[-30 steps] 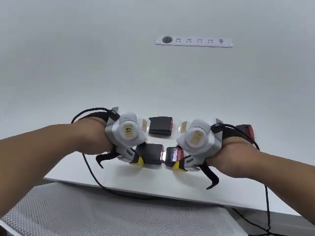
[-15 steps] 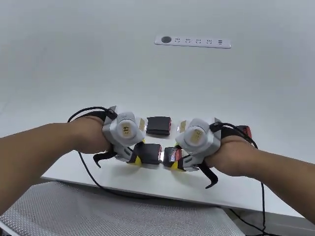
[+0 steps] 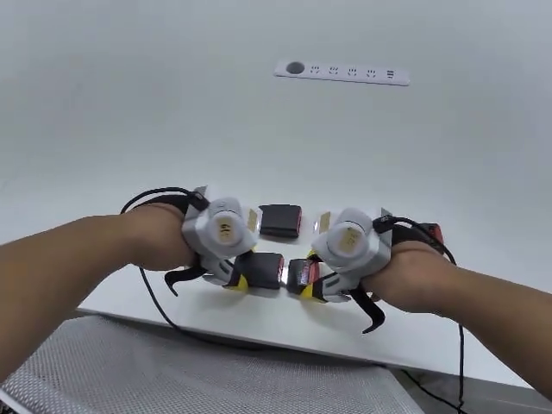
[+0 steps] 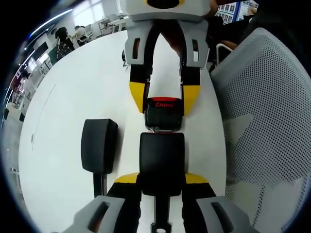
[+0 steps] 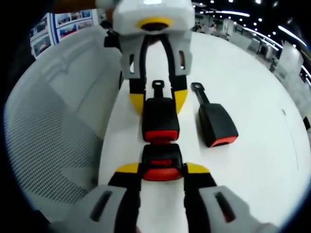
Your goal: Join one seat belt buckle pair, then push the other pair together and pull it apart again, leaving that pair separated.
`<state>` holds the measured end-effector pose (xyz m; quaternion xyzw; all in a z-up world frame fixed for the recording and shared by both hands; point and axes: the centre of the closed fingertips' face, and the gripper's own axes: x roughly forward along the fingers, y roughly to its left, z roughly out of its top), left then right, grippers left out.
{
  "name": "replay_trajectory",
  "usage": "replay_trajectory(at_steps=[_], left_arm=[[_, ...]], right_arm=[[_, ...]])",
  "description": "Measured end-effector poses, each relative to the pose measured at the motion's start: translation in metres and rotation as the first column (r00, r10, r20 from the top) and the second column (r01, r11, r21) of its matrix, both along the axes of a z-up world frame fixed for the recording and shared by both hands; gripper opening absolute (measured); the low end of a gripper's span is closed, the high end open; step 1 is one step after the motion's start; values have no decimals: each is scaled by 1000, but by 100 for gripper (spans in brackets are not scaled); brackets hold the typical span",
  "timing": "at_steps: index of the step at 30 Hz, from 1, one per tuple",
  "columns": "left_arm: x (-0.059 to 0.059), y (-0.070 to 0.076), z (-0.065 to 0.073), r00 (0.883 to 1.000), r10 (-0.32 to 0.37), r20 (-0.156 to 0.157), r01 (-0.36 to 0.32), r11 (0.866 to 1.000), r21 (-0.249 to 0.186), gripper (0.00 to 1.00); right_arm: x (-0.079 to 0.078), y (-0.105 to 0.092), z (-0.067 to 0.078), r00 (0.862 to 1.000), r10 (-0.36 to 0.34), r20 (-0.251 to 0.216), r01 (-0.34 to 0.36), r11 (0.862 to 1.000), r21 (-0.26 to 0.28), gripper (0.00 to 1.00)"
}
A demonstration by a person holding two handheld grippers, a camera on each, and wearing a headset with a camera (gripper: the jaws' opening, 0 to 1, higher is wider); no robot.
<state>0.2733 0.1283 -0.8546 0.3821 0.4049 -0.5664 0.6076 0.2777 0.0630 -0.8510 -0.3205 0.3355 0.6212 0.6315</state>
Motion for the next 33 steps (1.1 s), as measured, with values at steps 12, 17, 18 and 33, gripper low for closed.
replay_trajectory(at_steps=[12, 17, 18, 33], left_arm=[[0, 0, 0, 1000, -10, 3, 10, 1000, 7, 33], [0, 1, -1, 1000, 21, 3, -21, 1000, 17, 34], [0, 2, -2, 1000, 26, 3, -26, 1000, 17, 34], [2, -7, 41, 995, 53, 83, -52, 999, -12, 34]], right_arm=[[-3, -1, 1, 1000, -7, 1, 7, 1000, -1, 34], [-7, -2, 2, 999, 27, 25, -28, 1000, 14, 37], [-8, -2, 2, 999, 27, 24, -27, 1000, 13, 38], [-13, -9, 37, 998, 23, 63, -27, 998, 60, 36]])
